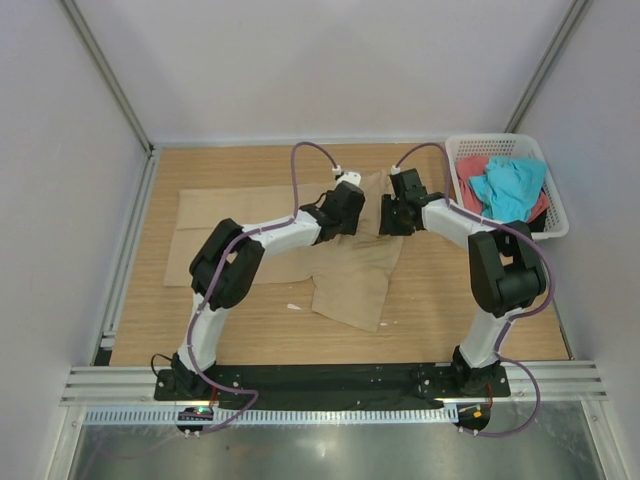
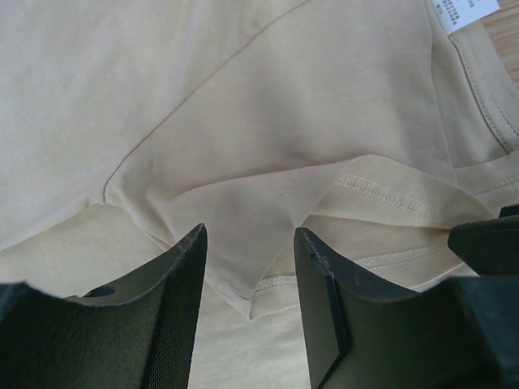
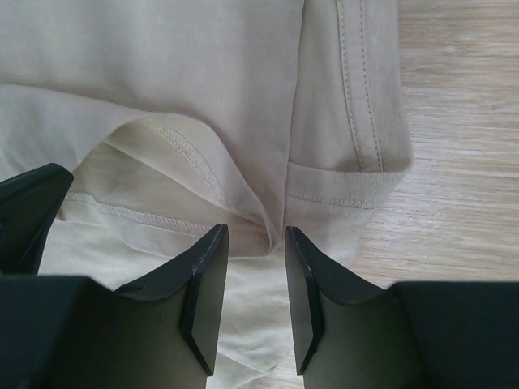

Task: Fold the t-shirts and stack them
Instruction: Fold the tshirt

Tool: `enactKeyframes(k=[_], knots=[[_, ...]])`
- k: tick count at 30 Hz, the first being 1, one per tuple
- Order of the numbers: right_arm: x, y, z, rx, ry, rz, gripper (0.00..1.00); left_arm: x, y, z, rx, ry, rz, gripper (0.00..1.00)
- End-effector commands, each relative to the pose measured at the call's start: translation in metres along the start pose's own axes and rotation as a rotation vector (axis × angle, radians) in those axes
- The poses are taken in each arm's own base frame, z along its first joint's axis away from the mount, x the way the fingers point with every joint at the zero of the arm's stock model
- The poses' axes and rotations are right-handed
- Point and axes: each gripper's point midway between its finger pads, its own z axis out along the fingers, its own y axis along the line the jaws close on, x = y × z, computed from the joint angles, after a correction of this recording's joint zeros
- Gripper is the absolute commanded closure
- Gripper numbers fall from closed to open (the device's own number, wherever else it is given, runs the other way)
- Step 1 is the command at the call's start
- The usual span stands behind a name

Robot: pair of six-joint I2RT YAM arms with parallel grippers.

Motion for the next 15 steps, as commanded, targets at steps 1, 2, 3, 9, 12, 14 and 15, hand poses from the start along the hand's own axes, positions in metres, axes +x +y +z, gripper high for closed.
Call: enactKeyframes(k=[1,2,3,9,12,14,15], knots=[[-0.002,0.004,0.005,-0.027,-0.020,-0.017,0.60,-0.021,-0.005,-0.005,-0.010,-0.095,0.017,0.51],[-0.002,0.004,0.005,-0.030,-0.024,-0.015,0.60,-0.018,-0.003,-0.006,-0.012,-0.092,0.018,0.51],[-0.001,0.004,0.005,-0.031,-0.022,-0.015,0.60,-0.016,-0.003,-0.006,-0.009,-0.090,0.023,0.51],[-0.001,0.004,0.006,-0.032,-0.020,-0.017,0.61,-0.005,-0.002,-0.005,-0.022,-0.072,0.069,0.51],[0.000,0.005,0.005,-0.038,-0.018,-0.014,0.62,-0.004,0.007,-0.004,-0.076,-0.068,0.070,0.51],[0.003,0.004,0.006,-0.038,-0.018,-0.015,0.63,-0.003,0.013,-0.004,-0.109,-0.071,0.067,0.51],[0.005,0.003,0.006,-0.037,-0.013,-0.015,0.64,-0.005,0.013,-0.005,-0.111,-0.074,0.062,0.51]])
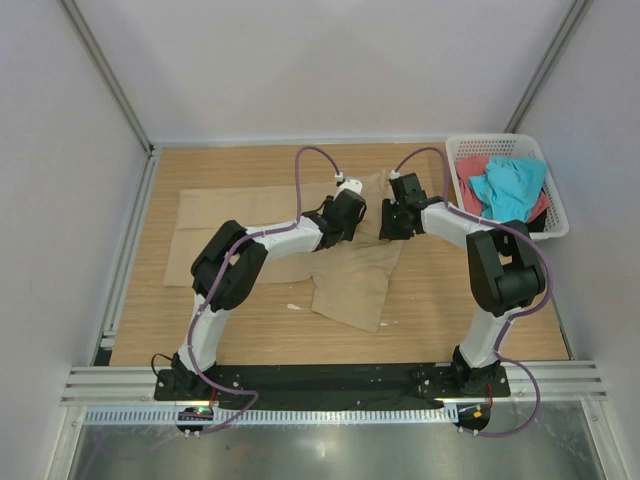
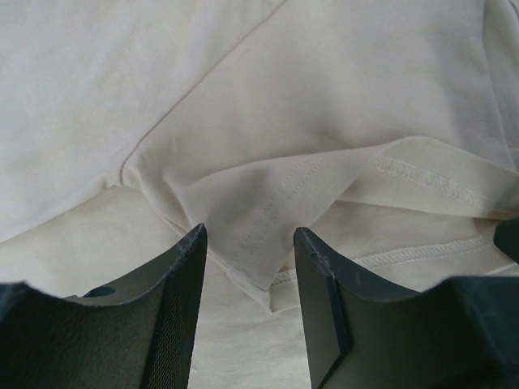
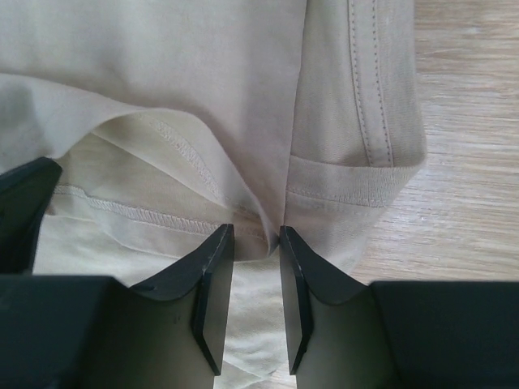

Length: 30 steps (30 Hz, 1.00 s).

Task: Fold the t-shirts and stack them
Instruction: Fold the tshirt

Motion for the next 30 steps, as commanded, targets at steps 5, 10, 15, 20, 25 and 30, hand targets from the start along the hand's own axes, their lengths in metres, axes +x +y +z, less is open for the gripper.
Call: enactKeyframes(k=[5,10,15,20,25,30], knots=[[-0.007,0.002,-0.002,-0.012,-0.036,-0.014,0.69,-0.019,0.014,-0.009,-0.083,-0.064,-0.009,0.54],[-0.011,0.001,-0.006,-0.007,-0.046,-0.011,0.69,-0.017,0.020,-0.014,-0.101,-0.062,-0.003,0.57],[-0.011,0.004,-0.009,-0.013,-0.047,-0.011,0.72,-0.014,0.017,-0.020,-0.073,-0.054,-0.006,0.59],[-0.010,0.003,-0.008,-0.010,-0.043,-0.008,0.74,-0.013,0.011,-0.025,-0.040,-0.052,-0.018,0.59],[-0.014,0.004,-0.010,-0.014,-0.054,-0.010,0.80,-0.010,0.016,-0.026,-0.058,-0.041,-0.017,0.61],[-0.017,0.004,-0.010,-0.005,-0.047,-0.011,0.91,-0.009,0.022,-0.029,-0.083,-0.033,0.006,0.68]])
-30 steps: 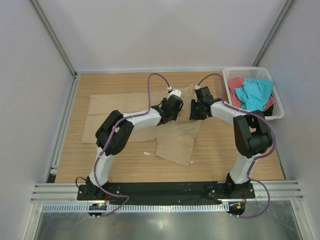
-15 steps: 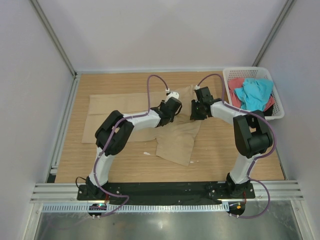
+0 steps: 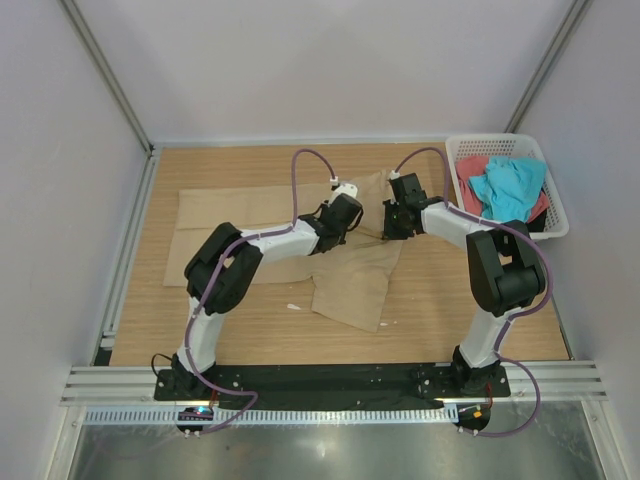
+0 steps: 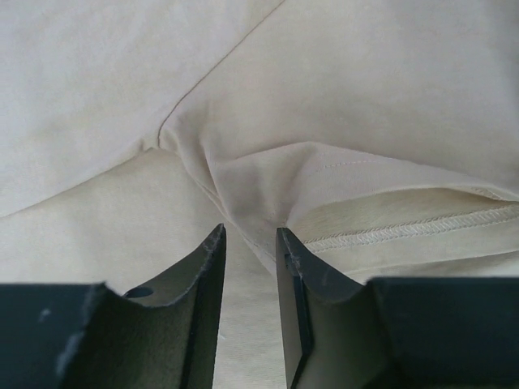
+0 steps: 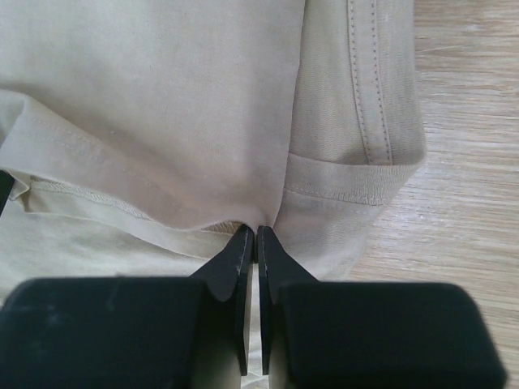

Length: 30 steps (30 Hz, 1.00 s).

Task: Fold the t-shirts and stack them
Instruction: Fold the tshirt

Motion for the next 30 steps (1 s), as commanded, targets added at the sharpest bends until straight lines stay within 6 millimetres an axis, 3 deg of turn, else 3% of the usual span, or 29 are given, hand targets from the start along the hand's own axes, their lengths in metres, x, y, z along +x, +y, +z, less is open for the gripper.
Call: enactKeyframes(k=[1,8,19,23,30], knots=[[-0.019,0.005,-0.013,-0.007,-0.054,-0.007,0.92,-0.021,0.008,-0.017,-0.024,-0.047,-0.011,0.68],[-0.014,0.007,-0.017,-0.017,-0.054,0.001,0.94,-0.016,0.025,-0.023,-0.052,-0.029,-0.064,0.69],[-0.007,0.012,-0.022,-0.023,-0.054,-0.011,0.95,-0.024,0.037,-0.041,-0.050,-0.034,-0.155,0.68],[-0.004,0.015,-0.028,-0.019,-0.050,-0.023,0.94,-0.033,0.034,-0.039,0.000,-0.024,-0.215,0.67],[-0.009,0.012,-0.032,0.020,-0.066,-0.032,0.95,-0.017,0.022,-0.028,0.066,0.085,-0.301,0.64]])
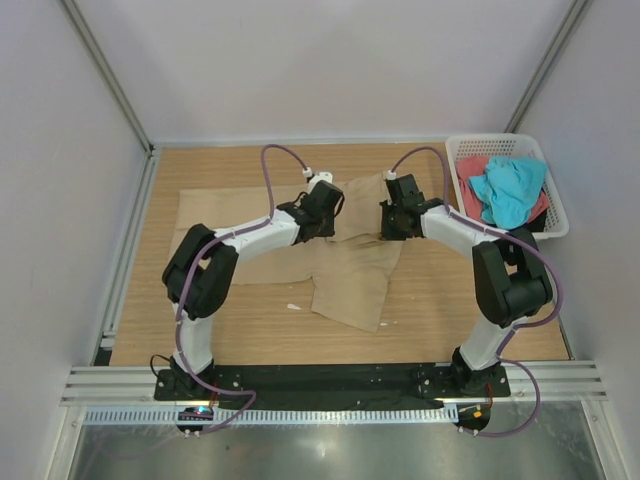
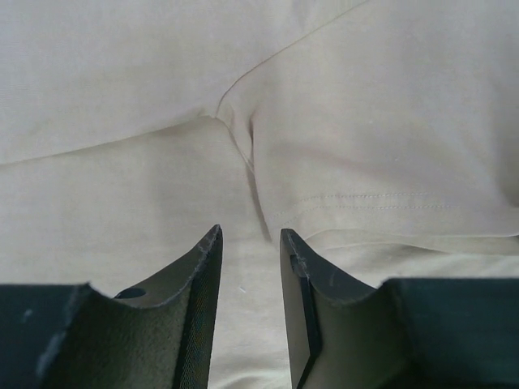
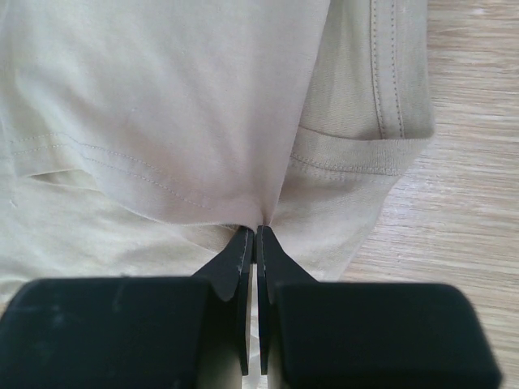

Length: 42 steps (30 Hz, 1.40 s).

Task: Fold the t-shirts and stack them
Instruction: Fold the tshirt

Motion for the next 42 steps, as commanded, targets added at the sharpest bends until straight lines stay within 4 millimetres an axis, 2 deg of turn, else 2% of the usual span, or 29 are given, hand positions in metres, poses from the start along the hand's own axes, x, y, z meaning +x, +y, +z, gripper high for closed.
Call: enactKeyframes(k=[1,8,18,22,25,28,29,32,42], knots=[[-0.011,0.002,-0.011,0.012,-0.040,-0.007,0.95,-0.005,-0.013,-0.001,0.075,0.028,-0.090,0.64],[-0.010,0.004,-0.011,0.008,-0.042,-0.003,0.96,0.005,-0.007,0.013,0.106,0.082,-0.192,0.64],[-0.007,0.006,-0.008,0.003,-0.044,0.001,0.96,0.027,-0.004,0.032,0.069,0.147,-0.217,0.68],[-0.006,0.004,-0.009,0.011,-0.040,-0.005,0.96,0.024,-0.007,0.035,0.075,0.144,-0.217,0.69],[-0.007,0.003,-0.009,0.017,-0.041,-0.010,0.96,0.017,-0.007,0.033,0.075,0.130,-0.217,0.75],[-0.007,0.003,-0.009,0.017,-0.041,-0.008,0.96,0.013,-0.009,0.031,0.077,0.126,-0.218,0.83],[-0.007,0.003,-0.009,0.017,-0.042,-0.007,0.96,0.011,-0.009,0.030,0.079,0.124,-0.222,0.89],[-0.007,0.003,-0.011,0.018,-0.043,-0.004,0.96,0.014,-0.008,0.030,0.077,0.134,-0.227,1.00],[-0.002,0.000,-0.031,0.029,-0.029,-0.012,0.97,-0.004,-0.001,0.008,0.073,0.075,-0.230,1.00]])
